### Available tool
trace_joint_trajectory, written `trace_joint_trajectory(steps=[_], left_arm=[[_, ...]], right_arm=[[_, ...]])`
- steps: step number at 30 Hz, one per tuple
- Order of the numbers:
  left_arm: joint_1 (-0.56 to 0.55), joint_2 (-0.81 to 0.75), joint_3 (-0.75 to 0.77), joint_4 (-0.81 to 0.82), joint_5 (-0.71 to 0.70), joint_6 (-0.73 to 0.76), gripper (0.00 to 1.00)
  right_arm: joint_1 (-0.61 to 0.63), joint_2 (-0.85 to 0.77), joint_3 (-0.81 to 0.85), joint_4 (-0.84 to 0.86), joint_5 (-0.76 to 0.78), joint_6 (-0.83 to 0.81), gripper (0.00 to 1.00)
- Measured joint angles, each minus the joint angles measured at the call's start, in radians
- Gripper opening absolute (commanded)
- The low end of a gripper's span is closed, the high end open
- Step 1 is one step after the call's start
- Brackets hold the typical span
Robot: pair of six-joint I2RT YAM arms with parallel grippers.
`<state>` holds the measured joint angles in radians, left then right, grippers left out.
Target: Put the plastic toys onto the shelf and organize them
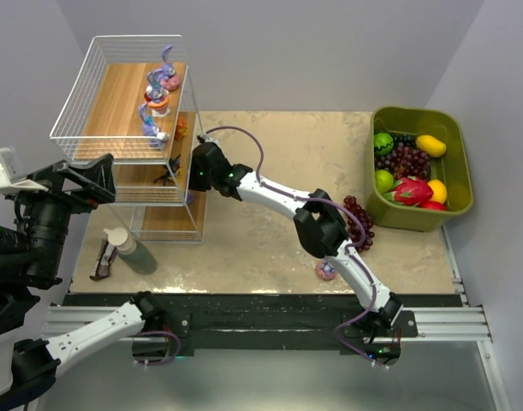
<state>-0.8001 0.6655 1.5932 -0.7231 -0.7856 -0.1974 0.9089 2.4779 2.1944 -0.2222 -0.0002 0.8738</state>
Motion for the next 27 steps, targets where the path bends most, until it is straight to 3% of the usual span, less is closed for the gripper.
trace_joint_trajectory(steps=[27], left_arm=[[0.0,-0.003,-0.003,-0.002,-0.004,0.0,1.0]], right_arm=[[0.0,-0.064,-0.1,0.014,-0.01,-0.023,0.36]])
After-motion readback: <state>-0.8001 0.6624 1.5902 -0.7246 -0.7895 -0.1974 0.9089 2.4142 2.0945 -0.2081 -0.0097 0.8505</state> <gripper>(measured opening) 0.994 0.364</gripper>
